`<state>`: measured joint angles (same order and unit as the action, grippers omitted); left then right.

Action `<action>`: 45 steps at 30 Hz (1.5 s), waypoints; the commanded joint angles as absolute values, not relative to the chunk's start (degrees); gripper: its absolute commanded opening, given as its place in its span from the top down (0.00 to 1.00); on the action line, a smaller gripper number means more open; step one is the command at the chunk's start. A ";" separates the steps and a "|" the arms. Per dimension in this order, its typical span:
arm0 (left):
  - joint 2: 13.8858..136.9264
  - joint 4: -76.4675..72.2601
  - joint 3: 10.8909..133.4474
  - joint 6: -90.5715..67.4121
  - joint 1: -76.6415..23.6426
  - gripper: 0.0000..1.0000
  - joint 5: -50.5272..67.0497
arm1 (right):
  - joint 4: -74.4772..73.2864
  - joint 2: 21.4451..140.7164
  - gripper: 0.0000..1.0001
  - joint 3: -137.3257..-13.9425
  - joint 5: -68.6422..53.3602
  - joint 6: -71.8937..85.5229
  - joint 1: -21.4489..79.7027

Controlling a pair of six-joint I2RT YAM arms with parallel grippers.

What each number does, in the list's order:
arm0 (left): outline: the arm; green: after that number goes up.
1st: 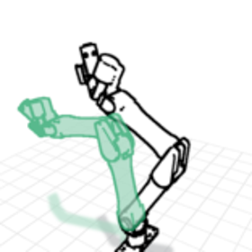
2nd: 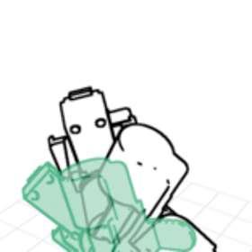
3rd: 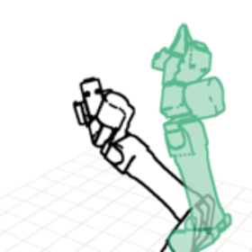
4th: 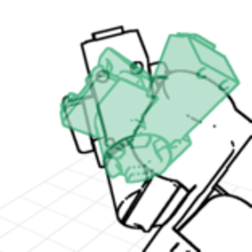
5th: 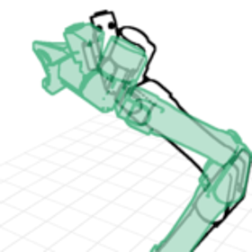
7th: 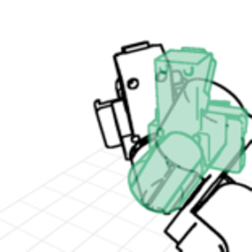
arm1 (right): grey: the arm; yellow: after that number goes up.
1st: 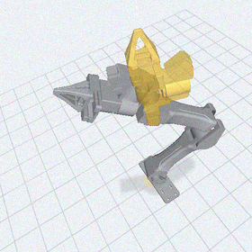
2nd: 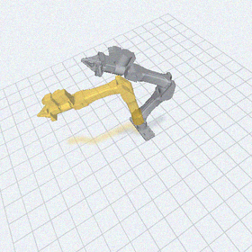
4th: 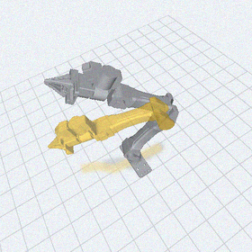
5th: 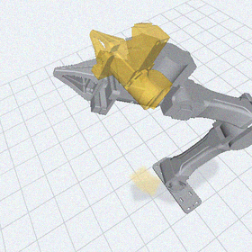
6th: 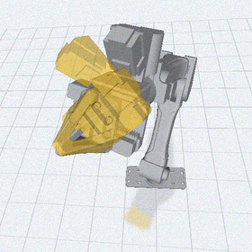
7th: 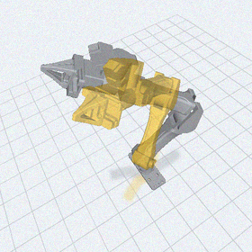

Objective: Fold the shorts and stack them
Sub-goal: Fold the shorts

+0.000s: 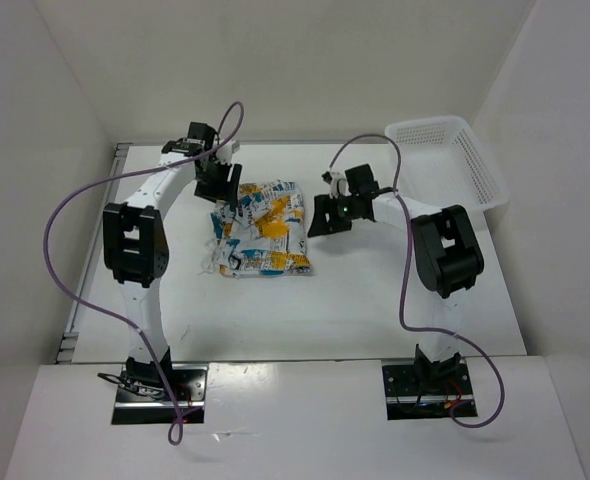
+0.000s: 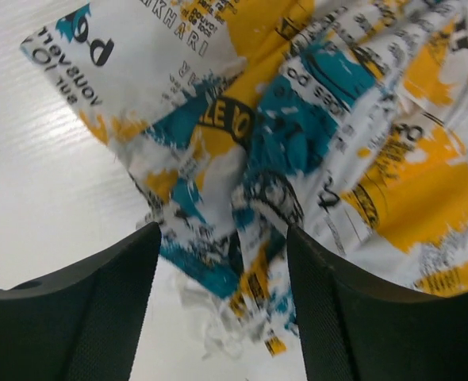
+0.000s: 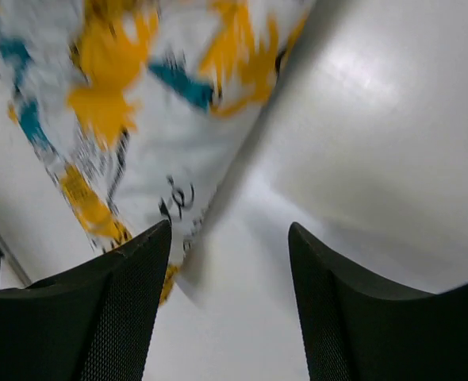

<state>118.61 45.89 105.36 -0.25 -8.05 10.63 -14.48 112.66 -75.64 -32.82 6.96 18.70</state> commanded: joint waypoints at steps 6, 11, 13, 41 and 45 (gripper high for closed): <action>124.89 42.72 111.01 0.00 -7.73 0.44 10.90 | -17.75 108.54 0.34 -67.59 -41.39 1.05 22.94; 126.03 42.10 111.01 0.00 -7.73 0.70 9.94 | -17.23 109.07 0.39 -65.75 -44.12 1.76 25.05; 126.04 41.48 111.01 0.00 -7.73 0.75 8.79 | -16.10 109.59 0.51 -65.05 -44.12 2.98 26.37; 123.84 42.80 109.51 0.00 -10.71 0.32 23.73 | -18.98 96.33 1.00 -52.82 -40.35 -3.69 25.40; 124.53 44.20 107.93 0.00 -11.95 0.27 24.43 | -18.98 96.33 1.00 -52.82 -39.81 -4.31 25.40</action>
